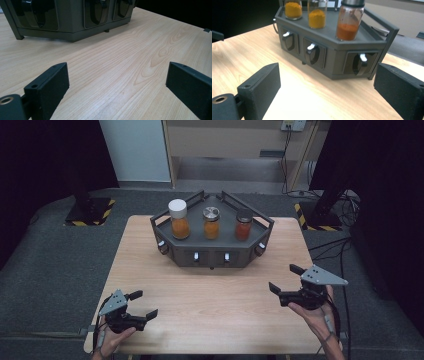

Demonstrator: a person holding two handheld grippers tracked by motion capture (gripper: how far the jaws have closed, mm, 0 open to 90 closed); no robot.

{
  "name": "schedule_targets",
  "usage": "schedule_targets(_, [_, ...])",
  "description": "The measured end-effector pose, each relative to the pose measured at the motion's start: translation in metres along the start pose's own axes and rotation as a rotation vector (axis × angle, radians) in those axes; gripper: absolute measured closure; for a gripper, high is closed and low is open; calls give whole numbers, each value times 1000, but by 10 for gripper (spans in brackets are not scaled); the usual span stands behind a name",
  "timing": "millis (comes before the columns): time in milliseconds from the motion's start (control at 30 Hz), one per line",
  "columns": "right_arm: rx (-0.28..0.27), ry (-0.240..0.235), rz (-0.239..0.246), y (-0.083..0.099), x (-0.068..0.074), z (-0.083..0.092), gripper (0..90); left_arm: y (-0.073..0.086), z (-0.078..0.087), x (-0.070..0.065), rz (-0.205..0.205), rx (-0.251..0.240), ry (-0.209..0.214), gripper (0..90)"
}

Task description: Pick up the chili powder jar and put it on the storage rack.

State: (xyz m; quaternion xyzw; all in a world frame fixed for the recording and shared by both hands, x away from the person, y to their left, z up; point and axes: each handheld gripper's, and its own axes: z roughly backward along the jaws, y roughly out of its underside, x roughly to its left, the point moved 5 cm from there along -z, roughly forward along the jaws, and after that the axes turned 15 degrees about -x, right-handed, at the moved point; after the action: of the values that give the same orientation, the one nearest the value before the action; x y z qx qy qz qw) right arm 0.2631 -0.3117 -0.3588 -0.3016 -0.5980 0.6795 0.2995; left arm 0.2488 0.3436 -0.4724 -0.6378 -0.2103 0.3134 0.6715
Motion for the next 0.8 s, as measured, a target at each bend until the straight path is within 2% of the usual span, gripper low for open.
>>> schedule_targets(333, [12,22,-26,33,6,16,68,0,1,-1,-5,-1,4,40])
schedule_targets(500, [17,25,-44,43,7,17,67,0,2,-1,-7,-3,0,39])
schedule_targets(633, [14,24,-53,50,9,17,67,1,5,2,9,-16,-13,38])
schedule_targets(800, [20,36,-41,59,11,16,68,1,4,0,1,-13,-9,38])
